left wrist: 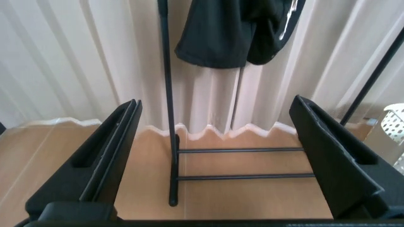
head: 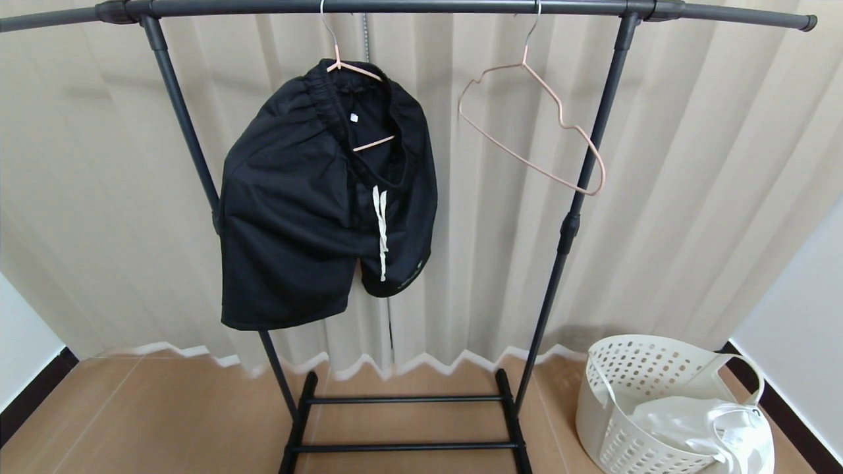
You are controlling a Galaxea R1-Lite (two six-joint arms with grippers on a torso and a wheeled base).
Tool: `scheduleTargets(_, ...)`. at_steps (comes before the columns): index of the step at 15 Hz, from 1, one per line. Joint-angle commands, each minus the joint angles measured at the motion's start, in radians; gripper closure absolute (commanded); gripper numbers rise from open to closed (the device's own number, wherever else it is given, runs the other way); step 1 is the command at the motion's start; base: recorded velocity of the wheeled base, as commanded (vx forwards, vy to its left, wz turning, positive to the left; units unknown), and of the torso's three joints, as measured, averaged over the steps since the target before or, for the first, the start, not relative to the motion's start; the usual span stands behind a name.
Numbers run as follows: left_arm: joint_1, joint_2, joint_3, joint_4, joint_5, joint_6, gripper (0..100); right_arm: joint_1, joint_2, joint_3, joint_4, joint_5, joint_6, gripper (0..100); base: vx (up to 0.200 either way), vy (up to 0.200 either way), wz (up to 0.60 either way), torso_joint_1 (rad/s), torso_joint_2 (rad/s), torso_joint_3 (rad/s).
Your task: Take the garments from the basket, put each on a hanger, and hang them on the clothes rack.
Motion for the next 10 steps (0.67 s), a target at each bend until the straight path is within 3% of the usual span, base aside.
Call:
scheduleTargets(1,0.0,0.001,0.0,0.0,0.0,-0.001,0,0.0,0.001,0.0,0.0,0.001,0.0,0,0.0,0.0,0.0,-0.105,0.49,0.378)
scheduleTargets(6,0.0,0.001,0.0,0.0,0.002,-0.002,0,0.0,0.001,0.0,-0.002,-0.001,0.0,0,0.0,0.0,0.0,-0.06,0.43,0.362)
scheduleTargets(10,0.0,0.001,0.0,0.0,0.003,-0.005,0,0.0,0.001,0.0,-0.002,-0.001,0.0,0,0.0,0.0,0.0,-0.013,0.08,0.074)
